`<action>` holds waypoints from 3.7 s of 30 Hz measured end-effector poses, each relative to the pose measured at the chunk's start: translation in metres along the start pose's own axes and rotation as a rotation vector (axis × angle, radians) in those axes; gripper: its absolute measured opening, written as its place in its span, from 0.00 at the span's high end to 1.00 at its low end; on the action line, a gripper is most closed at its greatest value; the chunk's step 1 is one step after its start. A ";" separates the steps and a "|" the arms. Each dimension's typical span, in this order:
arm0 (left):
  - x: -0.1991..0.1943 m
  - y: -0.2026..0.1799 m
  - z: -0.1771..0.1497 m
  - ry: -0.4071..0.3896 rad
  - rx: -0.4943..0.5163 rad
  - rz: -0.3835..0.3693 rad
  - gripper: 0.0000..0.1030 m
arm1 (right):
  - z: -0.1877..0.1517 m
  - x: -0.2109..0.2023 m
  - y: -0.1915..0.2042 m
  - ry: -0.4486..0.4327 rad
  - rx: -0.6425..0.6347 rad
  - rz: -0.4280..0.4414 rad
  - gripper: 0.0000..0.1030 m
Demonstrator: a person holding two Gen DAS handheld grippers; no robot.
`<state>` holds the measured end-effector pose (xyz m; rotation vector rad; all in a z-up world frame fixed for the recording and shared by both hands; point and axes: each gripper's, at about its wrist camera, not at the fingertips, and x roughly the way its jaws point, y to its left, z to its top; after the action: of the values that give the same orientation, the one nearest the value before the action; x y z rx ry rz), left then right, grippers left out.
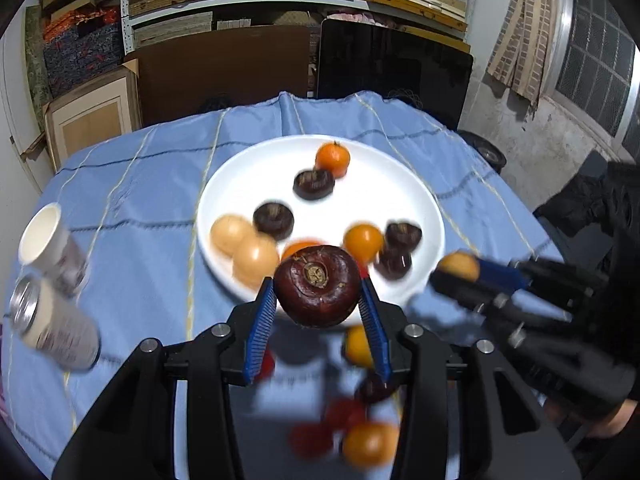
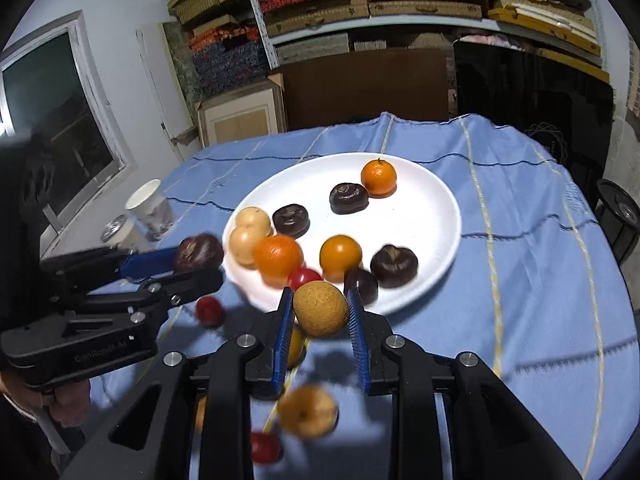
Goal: Organize fruits
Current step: 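Carry both fruits onto the white plate and open both grippers, then withdraw both open grippers from the plate back over the fruits, then grasp a red tomato with the right gripper while the left grasps the large pale grapefruit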
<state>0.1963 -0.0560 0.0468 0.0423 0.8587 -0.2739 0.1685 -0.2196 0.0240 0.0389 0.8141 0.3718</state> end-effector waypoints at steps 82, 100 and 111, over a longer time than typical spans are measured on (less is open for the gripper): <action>-0.042 0.015 -0.139 0.011 -0.102 0.037 0.15 | -0.109 -0.013 0.045 0.146 -0.106 0.002 0.70; -0.018 -0.027 -0.137 0.111 -0.056 0.011 0.23 | -0.118 -0.054 0.000 0.086 -0.043 -0.017 0.70; 0.004 -0.042 -0.125 0.117 -0.025 0.045 0.25 | -0.121 -0.056 -0.002 0.082 -0.035 -0.009 0.70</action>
<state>0.0956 -0.0792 -0.0346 0.0548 0.9766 -0.2194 0.0475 -0.2539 -0.0211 -0.0125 0.8882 0.3811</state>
